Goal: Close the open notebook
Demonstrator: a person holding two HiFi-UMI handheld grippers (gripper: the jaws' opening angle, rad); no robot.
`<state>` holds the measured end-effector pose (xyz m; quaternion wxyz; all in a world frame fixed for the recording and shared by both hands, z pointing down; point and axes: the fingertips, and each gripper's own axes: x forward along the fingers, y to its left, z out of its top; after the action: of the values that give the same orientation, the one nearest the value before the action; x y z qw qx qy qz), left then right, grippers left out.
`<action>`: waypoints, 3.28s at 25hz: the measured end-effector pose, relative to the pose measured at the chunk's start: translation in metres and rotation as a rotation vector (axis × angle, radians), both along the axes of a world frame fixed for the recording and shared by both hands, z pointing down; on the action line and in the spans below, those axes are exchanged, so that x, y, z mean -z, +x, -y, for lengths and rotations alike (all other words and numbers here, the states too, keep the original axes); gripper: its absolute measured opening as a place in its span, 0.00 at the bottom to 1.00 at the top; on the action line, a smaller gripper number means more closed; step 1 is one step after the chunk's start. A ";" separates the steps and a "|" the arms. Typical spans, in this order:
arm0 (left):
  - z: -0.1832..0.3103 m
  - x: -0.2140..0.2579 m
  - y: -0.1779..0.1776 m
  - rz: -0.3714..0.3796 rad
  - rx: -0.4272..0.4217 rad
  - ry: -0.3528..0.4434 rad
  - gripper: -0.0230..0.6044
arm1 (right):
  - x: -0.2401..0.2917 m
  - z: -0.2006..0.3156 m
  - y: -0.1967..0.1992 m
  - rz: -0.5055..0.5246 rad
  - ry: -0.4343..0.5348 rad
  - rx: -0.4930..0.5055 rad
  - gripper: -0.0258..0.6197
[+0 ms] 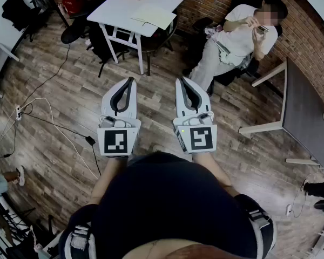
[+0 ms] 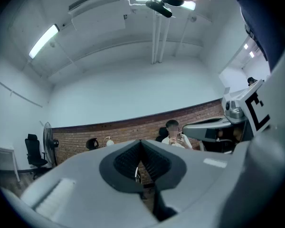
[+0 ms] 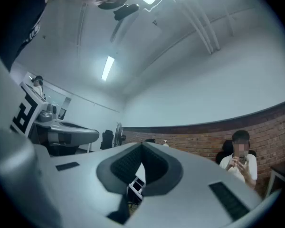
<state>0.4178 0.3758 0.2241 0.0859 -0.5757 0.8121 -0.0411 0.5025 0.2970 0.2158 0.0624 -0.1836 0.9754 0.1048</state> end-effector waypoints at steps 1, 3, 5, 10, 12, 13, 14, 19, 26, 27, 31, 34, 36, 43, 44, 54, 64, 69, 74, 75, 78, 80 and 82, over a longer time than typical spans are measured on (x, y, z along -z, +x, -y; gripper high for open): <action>0.001 0.000 0.002 -0.002 0.002 0.000 0.05 | 0.000 0.001 0.002 0.001 0.002 -0.001 0.06; 0.002 -0.001 0.005 -0.008 0.007 0.001 0.05 | -0.001 0.003 0.005 0.002 0.003 -0.002 0.06; 0.005 -0.002 0.006 -0.010 0.012 0.000 0.05 | -0.002 0.007 0.007 0.005 0.000 -0.004 0.06; 0.018 -0.006 0.005 -0.004 0.013 -0.009 0.05 | -0.005 0.020 0.005 0.015 -0.006 -0.010 0.06; 0.023 -0.006 0.003 -0.004 0.011 -0.006 0.05 | -0.006 0.026 0.002 0.014 -0.012 -0.010 0.06; 0.025 -0.006 0.000 -0.007 0.011 -0.004 0.05 | -0.007 0.028 -0.001 0.011 -0.014 -0.006 0.06; 0.028 -0.007 -0.003 -0.010 0.012 -0.003 0.05 | -0.008 0.030 -0.004 0.007 -0.015 0.000 0.06; 0.045 -0.011 -0.028 -0.026 0.005 -0.004 0.05 | -0.014 0.044 -0.030 -0.011 -0.038 0.023 0.06; 0.085 -0.012 -0.088 -0.020 -0.027 -0.013 0.05 | -0.017 0.081 -0.089 -0.020 -0.050 0.004 0.07; 0.092 -0.012 -0.099 -0.018 -0.031 -0.012 0.05 | -0.016 0.087 -0.100 -0.020 -0.048 0.002 0.07; 0.118 -0.006 -0.144 -0.003 -0.063 -0.016 0.05 | -0.009 0.111 -0.143 -0.018 -0.047 -0.025 0.13; 0.134 -0.002 -0.176 -0.007 -0.090 -0.018 0.05 | -0.004 0.126 -0.173 -0.014 -0.047 -0.056 0.14; 0.145 0.000 -0.195 0.002 -0.110 -0.020 0.05 | -0.002 0.136 -0.191 -0.013 -0.049 -0.075 0.14; 0.179 0.003 -0.254 0.015 -0.164 -0.027 0.05 | -0.002 0.170 -0.244 -0.017 -0.060 -0.134 0.15; 0.183 0.003 -0.261 0.015 -0.173 -0.030 0.05 | -0.003 0.175 -0.250 -0.017 -0.062 -0.143 0.16; 0.211 -0.005 -0.313 0.011 -0.229 -0.035 0.05 | -0.009 0.202 -0.301 -0.026 -0.078 -0.196 0.16; 0.212 -0.013 -0.343 -0.020 -0.215 -0.033 0.05 | -0.018 0.208 -0.324 -0.035 -0.089 -0.200 0.16; 0.219 -0.016 -0.350 -0.028 -0.215 -0.033 0.05 | -0.019 0.216 -0.329 -0.037 -0.094 -0.206 0.16; 0.236 -0.020 -0.360 -0.025 -0.222 -0.033 0.05 | -0.024 0.233 -0.337 -0.021 -0.097 -0.214 0.16; 0.241 -0.020 -0.363 -0.025 -0.223 -0.031 0.05 | -0.025 0.238 -0.339 -0.019 -0.096 -0.218 0.16; 0.260 -0.021 -0.374 -0.027 -0.230 -0.026 0.05 | -0.024 0.256 -0.348 -0.027 -0.094 -0.233 0.16; 0.276 -0.020 -0.382 -0.020 -0.239 -0.022 0.05 | -0.025 0.272 -0.356 -0.028 -0.095 -0.242 0.16; 0.293 -0.020 -0.390 -0.014 -0.250 -0.019 0.05 | -0.027 0.288 -0.363 -0.029 -0.097 -0.251 0.16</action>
<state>0.0282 0.0828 0.2439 0.0793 -0.6735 0.7341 -0.0338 0.1393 0.0092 0.2426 0.0255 -0.3055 0.9495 0.0671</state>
